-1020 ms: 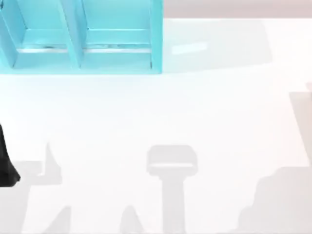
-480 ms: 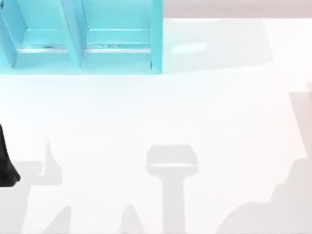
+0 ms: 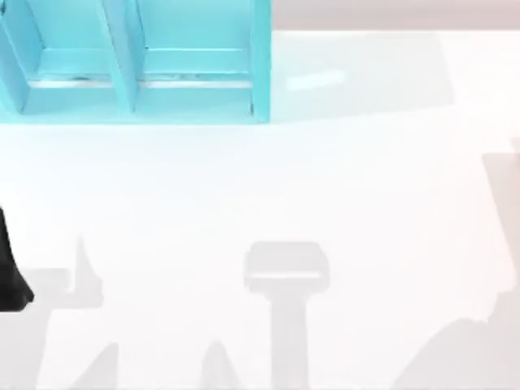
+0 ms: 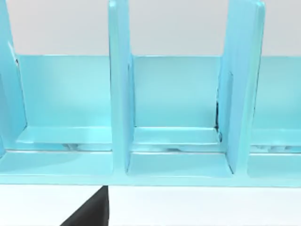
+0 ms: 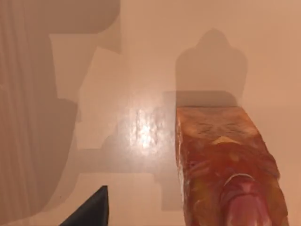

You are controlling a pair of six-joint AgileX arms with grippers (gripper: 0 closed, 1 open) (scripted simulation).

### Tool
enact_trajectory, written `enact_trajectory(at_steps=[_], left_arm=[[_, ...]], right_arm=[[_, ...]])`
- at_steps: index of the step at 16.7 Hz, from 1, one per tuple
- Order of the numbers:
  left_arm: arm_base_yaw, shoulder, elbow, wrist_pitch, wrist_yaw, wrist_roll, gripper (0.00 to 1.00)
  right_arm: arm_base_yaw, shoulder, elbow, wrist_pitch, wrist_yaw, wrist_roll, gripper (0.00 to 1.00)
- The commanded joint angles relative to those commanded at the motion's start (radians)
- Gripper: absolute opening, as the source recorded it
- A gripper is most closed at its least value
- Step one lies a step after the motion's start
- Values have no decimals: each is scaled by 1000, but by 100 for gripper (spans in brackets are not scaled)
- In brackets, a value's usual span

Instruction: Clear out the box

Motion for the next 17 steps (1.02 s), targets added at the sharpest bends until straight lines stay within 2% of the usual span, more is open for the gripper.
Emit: enact_trajectory(at_steps=[7,13,17], left_arm=[[0,0,0,0,0,0,100],[0,0,0,0,0,0,100],[0,0,0,0,0,0,100]], right_arm=[[-6,49,-153,203,-2,-6,100],[-4,59,-174,234,-2,-3,100],[-4,59,-174,234,-2,-3,70]])
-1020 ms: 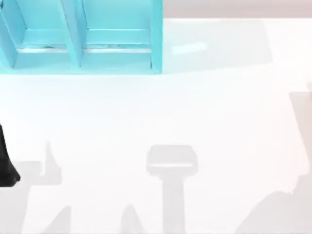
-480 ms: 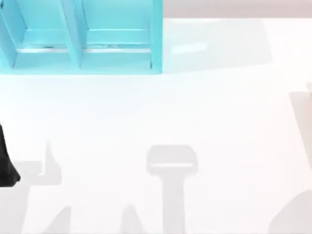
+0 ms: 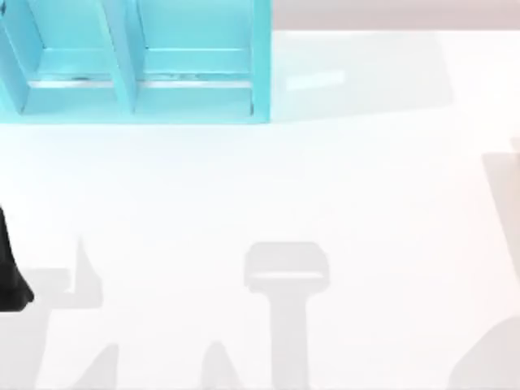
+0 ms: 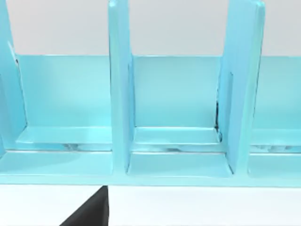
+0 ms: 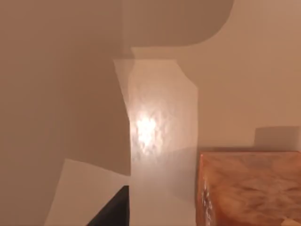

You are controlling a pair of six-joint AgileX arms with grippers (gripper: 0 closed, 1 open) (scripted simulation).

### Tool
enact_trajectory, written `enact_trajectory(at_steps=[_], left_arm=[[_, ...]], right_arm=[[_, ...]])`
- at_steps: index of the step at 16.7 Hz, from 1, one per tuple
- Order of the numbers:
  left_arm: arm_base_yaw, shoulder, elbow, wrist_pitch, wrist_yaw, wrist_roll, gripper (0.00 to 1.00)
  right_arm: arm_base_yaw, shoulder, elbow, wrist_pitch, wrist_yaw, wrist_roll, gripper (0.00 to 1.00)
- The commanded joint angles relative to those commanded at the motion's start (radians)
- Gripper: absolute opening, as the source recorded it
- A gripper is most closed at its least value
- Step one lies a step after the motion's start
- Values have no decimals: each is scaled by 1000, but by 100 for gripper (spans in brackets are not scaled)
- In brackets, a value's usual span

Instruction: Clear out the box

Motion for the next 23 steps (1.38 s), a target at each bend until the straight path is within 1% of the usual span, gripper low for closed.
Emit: enact_trajectory(at_steps=[9,10,19,23], left_arm=[[0,0,0,0,0,0,100],[0,0,0,0,0,0,100],[0,0,0,0,0,0,100],[0,0,0,0,0,0,100]], right_arm=[[0,0,0,0,0,0,2],[0,0,0,0,0,0,0],[-2,-4,2,-3,0,0,0],[-53,-76,89,-104,-4,-27,0]])
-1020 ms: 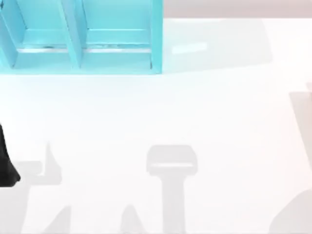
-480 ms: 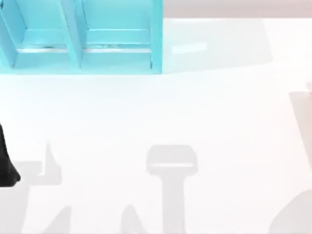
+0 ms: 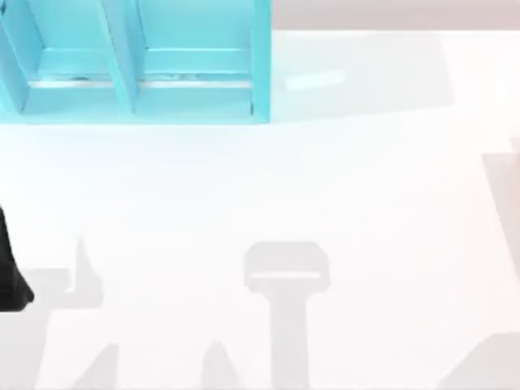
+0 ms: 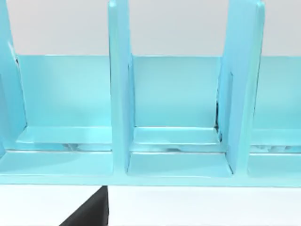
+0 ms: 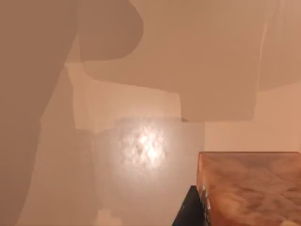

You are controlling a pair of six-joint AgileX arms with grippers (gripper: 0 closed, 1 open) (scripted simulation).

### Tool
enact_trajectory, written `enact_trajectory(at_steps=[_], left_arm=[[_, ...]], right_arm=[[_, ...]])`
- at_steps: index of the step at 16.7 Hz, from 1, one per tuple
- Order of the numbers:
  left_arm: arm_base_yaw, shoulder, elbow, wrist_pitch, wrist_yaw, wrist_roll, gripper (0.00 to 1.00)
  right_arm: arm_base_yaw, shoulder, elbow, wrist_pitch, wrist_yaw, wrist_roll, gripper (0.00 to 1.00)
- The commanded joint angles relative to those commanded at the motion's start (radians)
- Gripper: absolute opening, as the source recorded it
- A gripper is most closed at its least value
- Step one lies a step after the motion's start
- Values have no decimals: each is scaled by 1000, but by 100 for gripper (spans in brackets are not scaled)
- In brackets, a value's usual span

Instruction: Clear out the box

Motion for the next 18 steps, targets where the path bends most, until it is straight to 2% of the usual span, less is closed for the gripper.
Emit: enact_trajectory(at_steps=[5,10,18], left_arm=[[0,0,0,0,0,0,100],[0,0,0,0,0,0,100],[0,0,0,0,0,0,100]], right_arm=[[-40,-71,184,-218,4,-19,0],[30,-68,289,-392,5,14,0],[75,-61,277,-403,3,53,0]])
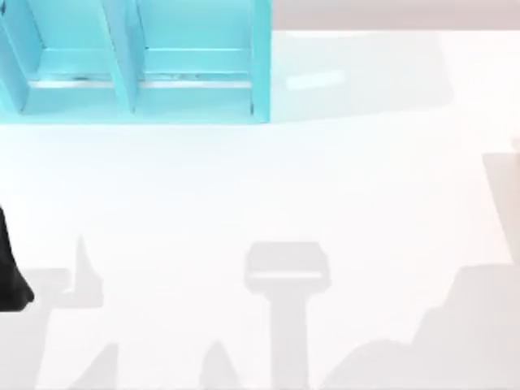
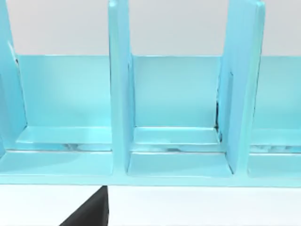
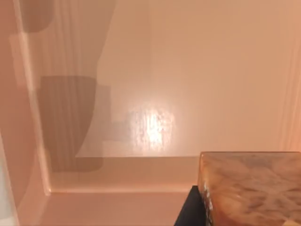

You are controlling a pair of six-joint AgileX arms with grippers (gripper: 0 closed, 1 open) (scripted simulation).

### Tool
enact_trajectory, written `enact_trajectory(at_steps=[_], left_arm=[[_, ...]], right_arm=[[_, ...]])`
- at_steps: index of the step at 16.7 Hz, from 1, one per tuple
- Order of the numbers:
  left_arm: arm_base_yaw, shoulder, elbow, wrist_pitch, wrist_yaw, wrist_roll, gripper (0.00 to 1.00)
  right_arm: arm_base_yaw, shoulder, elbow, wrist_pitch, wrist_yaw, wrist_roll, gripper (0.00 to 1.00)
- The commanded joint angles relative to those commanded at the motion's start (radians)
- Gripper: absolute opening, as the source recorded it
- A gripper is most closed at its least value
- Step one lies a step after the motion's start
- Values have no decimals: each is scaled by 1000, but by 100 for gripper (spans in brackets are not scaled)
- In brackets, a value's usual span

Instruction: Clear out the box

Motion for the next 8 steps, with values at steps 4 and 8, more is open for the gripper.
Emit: enact_trajectory(at_steps=[4,8], left_arm=[[0,0,0,0,0,0,100],[0,0,0,0,0,0,100]], right_arm=[[172,-15,-76,43,-1,171,0],[451,-48,-175,103,0,448,0]])
